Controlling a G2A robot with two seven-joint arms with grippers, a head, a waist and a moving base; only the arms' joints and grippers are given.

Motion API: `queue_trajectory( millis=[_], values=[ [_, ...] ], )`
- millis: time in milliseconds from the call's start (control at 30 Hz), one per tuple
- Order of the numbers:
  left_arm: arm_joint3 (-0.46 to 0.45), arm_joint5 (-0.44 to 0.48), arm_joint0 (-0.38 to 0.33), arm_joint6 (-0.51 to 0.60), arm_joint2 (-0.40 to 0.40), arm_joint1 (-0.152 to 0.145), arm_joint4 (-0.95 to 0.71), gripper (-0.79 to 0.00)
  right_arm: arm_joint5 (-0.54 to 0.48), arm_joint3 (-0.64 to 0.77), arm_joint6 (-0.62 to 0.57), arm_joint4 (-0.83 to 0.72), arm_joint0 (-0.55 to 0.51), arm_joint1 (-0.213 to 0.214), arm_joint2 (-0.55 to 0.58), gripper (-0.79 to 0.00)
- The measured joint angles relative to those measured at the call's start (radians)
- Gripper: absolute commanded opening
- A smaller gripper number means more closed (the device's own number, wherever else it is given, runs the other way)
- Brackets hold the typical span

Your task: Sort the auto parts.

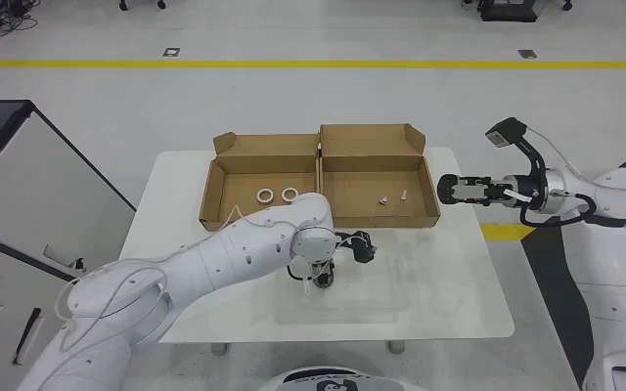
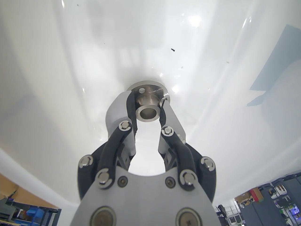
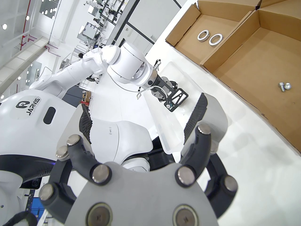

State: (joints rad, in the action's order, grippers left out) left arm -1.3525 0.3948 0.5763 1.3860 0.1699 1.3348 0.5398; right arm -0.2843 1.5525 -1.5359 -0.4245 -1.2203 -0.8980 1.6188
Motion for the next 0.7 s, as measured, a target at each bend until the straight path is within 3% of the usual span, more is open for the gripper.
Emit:
queue_trajectory(
  millis=[33, 233, 367, 533, 700],
  values=[
    [0.013, 0.002, 0.002, -0.001, 0.0, 0.007, 0.002, -0.785, 0.0, 0.0, 0.0, 0.0, 0.0, 0.0, 0.0, 0.0],
    [0.071, 0.01, 0.006, -0.016, 0.001, 0.041, 0.01, -0.471, 0.0, 0.0, 0.0, 0.0, 0.0, 0.0, 0.0, 0.0],
    [0.079, 0.012, 0.006, -0.026, 0.003, 0.05, 0.019, -0.4, 0.0, 0.0, 0.0, 0.0, 0.0, 0.0, 0.0, 0.0],
    [0.062, 0.005, 0.008, -0.027, 0.012, 0.05, 0.043, -0.252, 0.0, 0.0, 0.0, 0.0, 0.0, 0.0, 0.0, 0.0],
    [0.033, -0.012, 0.017, -0.022, 0.023, 0.041, 0.069, -0.342, 0.0, 0.0, 0.0, 0.0, 0.0, 0.0, 0.0, 0.0]
  ],
)
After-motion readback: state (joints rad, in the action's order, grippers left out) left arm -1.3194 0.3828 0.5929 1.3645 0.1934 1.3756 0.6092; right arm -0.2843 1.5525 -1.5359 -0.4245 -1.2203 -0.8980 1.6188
